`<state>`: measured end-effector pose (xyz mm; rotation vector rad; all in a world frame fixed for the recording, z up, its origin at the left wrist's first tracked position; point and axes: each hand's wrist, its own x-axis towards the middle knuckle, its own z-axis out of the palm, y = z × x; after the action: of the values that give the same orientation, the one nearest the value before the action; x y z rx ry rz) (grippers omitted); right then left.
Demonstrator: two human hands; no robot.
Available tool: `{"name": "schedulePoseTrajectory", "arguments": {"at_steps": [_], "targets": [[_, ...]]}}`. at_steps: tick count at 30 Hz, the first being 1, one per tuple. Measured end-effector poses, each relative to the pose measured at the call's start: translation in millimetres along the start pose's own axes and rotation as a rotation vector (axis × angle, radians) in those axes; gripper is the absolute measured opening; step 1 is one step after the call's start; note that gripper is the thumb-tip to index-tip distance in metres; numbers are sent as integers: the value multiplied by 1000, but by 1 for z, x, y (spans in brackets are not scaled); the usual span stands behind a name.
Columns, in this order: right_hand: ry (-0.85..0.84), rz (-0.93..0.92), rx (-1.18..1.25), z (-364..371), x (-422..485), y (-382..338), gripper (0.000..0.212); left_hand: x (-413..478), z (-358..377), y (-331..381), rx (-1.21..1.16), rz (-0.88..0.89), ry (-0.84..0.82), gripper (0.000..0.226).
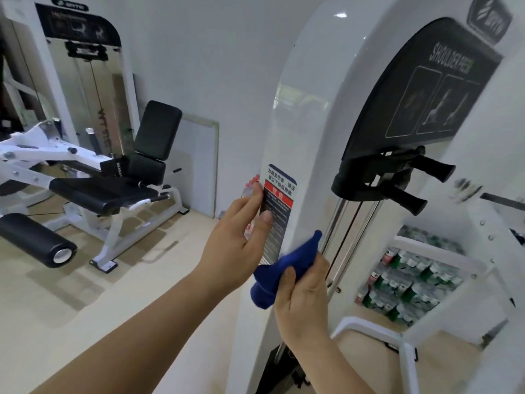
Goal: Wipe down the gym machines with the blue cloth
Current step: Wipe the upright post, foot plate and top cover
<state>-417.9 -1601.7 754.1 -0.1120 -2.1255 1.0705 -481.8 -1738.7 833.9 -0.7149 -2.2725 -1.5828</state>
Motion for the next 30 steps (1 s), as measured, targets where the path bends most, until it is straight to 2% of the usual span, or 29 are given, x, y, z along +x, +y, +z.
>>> {"name": "schedulePoseTrajectory", "arguments": {"at_steps": [2, 4, 7, 10, 15, 17, 19, 20, 22, 24, 25, 27, 30], "targets": [[28, -58, 47, -11, 18, -21, 52, -1, 1, 1, -20, 29, 7, 54], [147, -203, 83, -23, 44, -52, 65, 0, 1, 3, -15, 24, -2, 59], [254, -321, 1, -25, 76, -76, 71, 2, -4, 2, 10, -15, -16, 62], [247, -281, 22, -10, 67, -65, 71, 2, -6, 1, 20, -14, -28, 57], [113, -118, -23, 3, 17, -27, 67, 3, -13, 10, 97, -6, -91, 65], [110, -129, -6, -3, 26, -34, 67, 6, -19, 17, 110, -16, -132, 62], [153, -222, 8, -17, 54, -61, 71, 14, -27, 25, 113, -5, -127, 42], [197, -280, 1, -24, 71, -76, 73, 20, -31, 33, 116, 2, -114, 40], [285, -306, 4, -36, 101, -101, 75, 34, -41, 48, 103, -3, -75, 50], [322, -290, -14, -39, 111, -108, 74, 48, -46, 56, -2, 5, -16, 30], [321, -298, -67, -36, 106, -105, 74, 54, -48, 60, -44, 29, 1, 29], [290, -296, -166, -28, 85, -88, 73, 59, -45, 65, -127, 105, 12, 46], [269, -273, -228, -24, 66, -73, 72, 59, -40, 69, -167, 134, 19, 47]]}}
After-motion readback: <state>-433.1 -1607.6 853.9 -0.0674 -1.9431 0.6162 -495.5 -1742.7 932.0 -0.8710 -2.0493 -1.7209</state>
